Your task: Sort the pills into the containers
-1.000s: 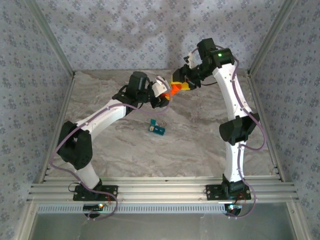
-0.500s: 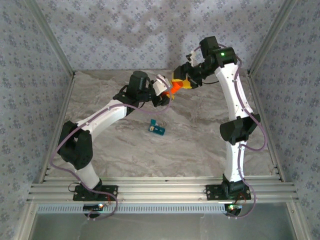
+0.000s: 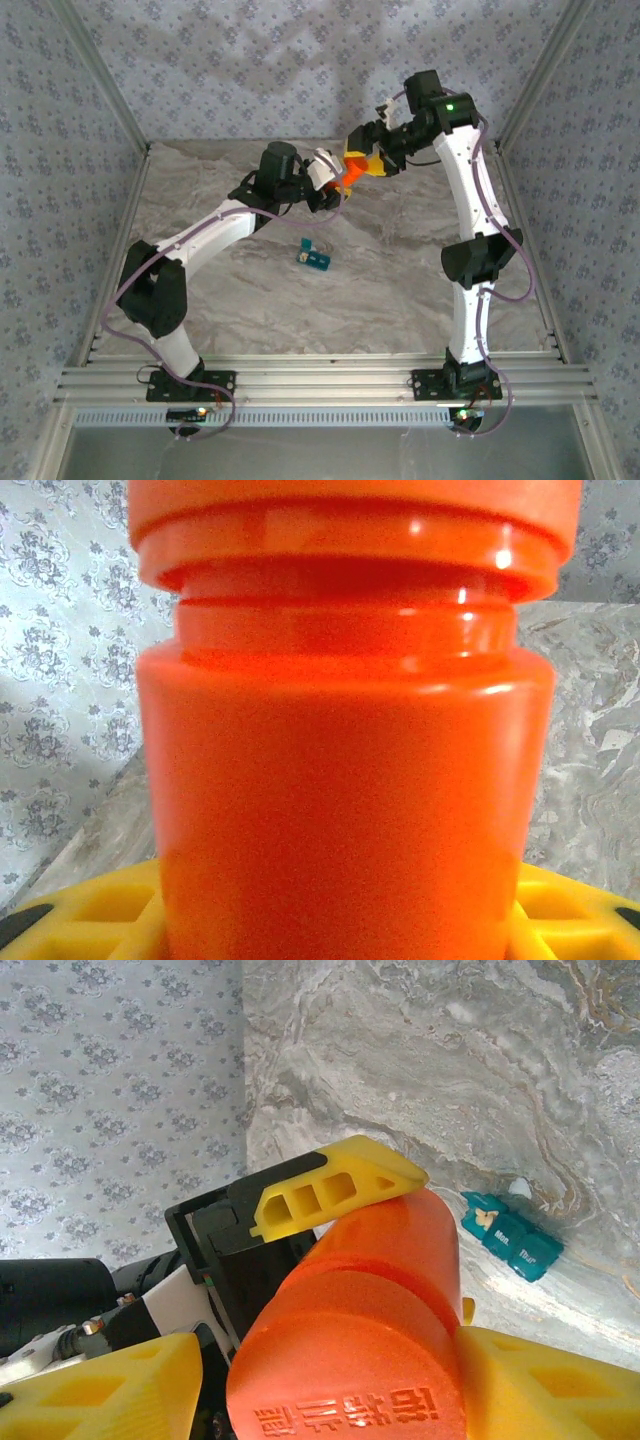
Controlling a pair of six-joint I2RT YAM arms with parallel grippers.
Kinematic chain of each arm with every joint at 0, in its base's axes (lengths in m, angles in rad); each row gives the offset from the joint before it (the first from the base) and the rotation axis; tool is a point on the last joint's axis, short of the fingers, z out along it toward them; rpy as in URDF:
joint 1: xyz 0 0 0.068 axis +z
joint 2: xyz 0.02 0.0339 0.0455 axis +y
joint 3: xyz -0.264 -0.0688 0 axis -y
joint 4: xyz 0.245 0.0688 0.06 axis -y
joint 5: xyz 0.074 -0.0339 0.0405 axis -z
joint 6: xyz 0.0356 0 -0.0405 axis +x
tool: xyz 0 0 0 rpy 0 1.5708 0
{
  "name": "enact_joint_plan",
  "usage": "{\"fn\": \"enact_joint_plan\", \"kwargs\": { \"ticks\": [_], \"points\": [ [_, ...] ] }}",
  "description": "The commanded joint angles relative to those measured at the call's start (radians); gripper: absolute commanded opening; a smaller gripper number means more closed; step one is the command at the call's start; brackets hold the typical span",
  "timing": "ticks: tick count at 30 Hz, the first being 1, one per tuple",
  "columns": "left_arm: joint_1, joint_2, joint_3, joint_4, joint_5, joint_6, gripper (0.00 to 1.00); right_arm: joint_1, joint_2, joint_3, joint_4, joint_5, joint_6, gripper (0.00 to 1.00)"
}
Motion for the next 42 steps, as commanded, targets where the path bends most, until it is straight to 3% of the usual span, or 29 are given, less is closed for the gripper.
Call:
{"fn": "enact_joint_plan", "kwargs": {
  "ticks": [1, 20, 28, 36, 42],
  "points": [
    [-0.011, 0.005, 0.033, 0.06, 0.018, -0.023, 0.0, -0.007, -0.008, 0.029, 0.006, -0.024, 0.013, 0.69],
    [-0.007, -0.003, 0.022, 0.124, 0.005, -0.096, 0.0, -0.099, -0.065, 0.029, 0.099, -0.032, 0.074, 0.72],
    [0.001, -0.005, 0.027, 0.159, 0.009, -0.169, 0.0, -0.166, -0.139, -0.018, 0.283, -0.063, 0.155, 0.72],
    [0.024, -0.01, 0.041, 0.255, 0.074, -0.363, 0.0, -0.257, -0.314, -0.343, 0.732, -0.038, 0.271, 0.71],
    [0.032, -0.014, 0.075, 0.288, 0.14, -0.479, 0.0, -0.259, -0.308, -0.328, 0.785, -0.037, 0.178, 0.7]
  ]
}}
